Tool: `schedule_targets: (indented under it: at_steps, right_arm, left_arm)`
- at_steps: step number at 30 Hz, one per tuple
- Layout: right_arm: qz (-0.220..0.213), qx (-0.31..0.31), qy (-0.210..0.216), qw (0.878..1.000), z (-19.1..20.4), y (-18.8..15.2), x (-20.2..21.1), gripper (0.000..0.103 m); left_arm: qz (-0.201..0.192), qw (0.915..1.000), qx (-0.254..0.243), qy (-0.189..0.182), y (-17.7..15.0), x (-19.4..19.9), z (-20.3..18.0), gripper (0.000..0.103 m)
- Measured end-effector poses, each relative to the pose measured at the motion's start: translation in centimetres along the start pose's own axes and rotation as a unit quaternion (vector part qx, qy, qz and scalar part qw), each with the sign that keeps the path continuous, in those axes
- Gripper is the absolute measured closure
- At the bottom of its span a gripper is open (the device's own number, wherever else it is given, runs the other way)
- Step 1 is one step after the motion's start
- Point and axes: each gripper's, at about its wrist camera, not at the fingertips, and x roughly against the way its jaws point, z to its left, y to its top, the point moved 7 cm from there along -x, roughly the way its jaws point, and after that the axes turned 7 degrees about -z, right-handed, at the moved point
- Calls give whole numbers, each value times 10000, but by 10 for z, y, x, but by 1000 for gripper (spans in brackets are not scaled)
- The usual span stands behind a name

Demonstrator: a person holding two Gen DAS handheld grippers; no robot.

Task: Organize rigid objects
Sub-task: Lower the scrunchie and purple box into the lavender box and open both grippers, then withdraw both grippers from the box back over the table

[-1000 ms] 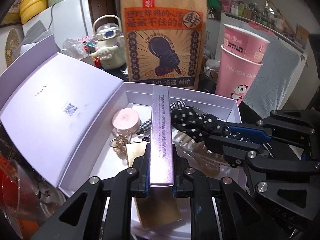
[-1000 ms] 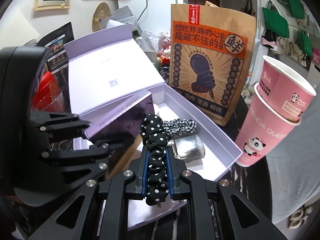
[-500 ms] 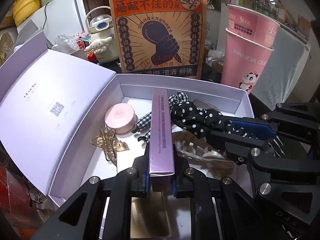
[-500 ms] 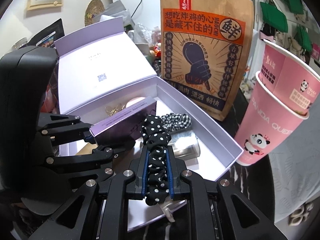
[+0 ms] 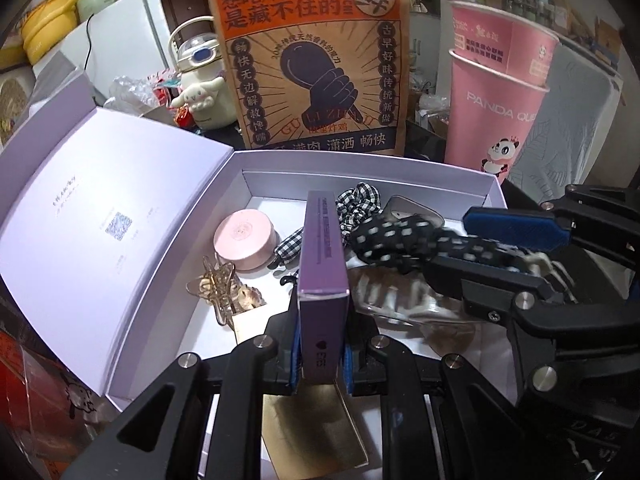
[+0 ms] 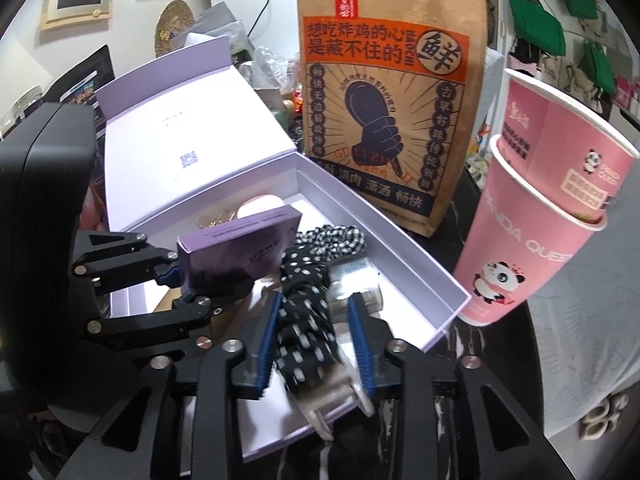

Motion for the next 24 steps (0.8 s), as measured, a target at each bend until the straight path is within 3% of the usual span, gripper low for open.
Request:
schedule_targets:
  at_steps: [4,6,7,8,10,11,13,24]
  right_arm:
    - [-64,-49,32,10000,0,3,8,62]
    - [-94,-41,5,9999,-1,3,15,62]
    - [-110,-45,-8,9999,-1,3,18,61]
    - [-117,-51,-13,9999,-2,3,19,59]
    - [-175,-101,-53,9998,-3,6,25,58]
    - [-208,-123,-75,9997,-5,6,28,57]
    - [-249,-156,-135,9995,-8,7,36,55]
    - [-412,-96,-248,9988,-7,12,58,51]
  left_arm:
    - [35,9996,265,-8,-1,4,6,87]
    - [17,9995,326,-25,0,7,8,81]
    - [-4,9994,357,-25,0,10,8,69]
    - [-19,9993,371,-29,1,12,9,45]
    - [-72,9990,424,131,2,17,15,19]
    - [-98,9988,476,93,3,19,16,11]
    - [-82,9979,637,0,3,23,20,6]
    - [-340,9961,795,193,6,49,30,6]
